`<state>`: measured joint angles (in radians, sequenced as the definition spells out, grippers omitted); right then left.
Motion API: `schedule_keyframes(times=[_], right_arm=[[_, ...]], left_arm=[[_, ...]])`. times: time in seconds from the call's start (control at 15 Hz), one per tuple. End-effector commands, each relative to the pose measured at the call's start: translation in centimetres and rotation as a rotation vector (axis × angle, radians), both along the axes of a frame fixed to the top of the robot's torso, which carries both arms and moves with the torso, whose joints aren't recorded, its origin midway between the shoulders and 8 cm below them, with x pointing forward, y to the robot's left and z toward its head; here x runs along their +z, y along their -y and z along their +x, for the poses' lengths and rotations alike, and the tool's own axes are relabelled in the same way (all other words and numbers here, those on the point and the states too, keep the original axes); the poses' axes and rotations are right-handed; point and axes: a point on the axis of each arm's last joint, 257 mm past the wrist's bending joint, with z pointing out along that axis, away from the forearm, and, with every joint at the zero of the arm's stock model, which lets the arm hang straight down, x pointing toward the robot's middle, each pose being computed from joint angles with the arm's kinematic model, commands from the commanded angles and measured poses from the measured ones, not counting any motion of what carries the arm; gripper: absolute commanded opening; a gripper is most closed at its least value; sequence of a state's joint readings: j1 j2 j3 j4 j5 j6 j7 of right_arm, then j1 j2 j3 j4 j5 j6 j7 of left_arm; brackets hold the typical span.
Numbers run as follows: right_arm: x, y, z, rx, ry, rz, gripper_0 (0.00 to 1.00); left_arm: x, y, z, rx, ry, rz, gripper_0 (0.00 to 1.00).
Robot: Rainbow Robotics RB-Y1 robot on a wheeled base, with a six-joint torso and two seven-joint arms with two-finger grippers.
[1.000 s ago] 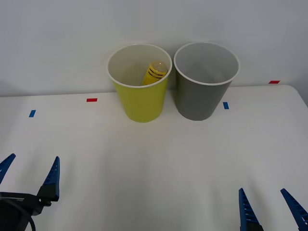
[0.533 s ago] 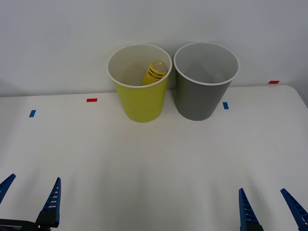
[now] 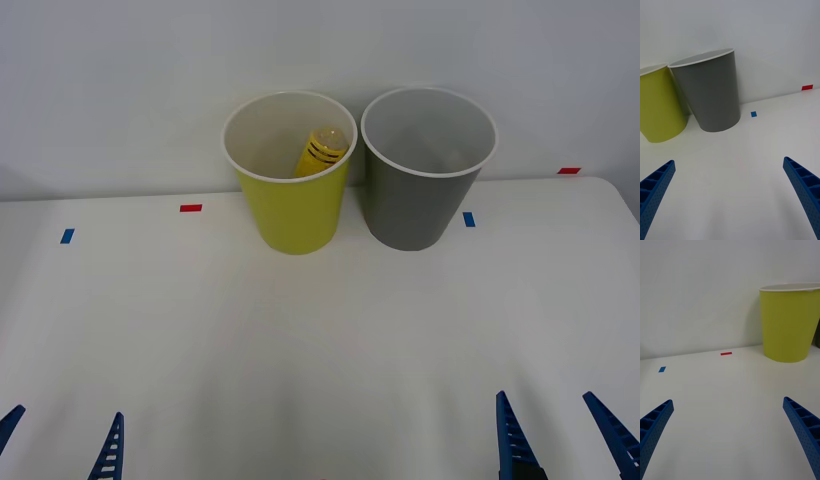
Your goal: Put cans in the gray bin and PET bottles in the light green bin.
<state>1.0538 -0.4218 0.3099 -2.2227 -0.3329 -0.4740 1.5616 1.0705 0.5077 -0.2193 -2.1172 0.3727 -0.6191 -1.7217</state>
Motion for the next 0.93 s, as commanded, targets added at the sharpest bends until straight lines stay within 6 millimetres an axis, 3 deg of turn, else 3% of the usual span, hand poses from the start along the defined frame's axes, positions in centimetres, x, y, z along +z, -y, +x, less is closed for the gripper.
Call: schedule_keyframes(times=[0.07, 0.93], right_arm=[[0.00, 0.00, 0.00, 0.000, 0.000, 0.000, 1.00], [0.00, 0.00, 0.00, 0.000, 0.000, 0.000, 1.00]], left_arm=[[-0.29, 0.35, -1.07, -0.003, -0.013, 0.008, 1.00], [-0.58, 0.61, -1.49, -0.008, -0.025, 0.016, 1.00]])
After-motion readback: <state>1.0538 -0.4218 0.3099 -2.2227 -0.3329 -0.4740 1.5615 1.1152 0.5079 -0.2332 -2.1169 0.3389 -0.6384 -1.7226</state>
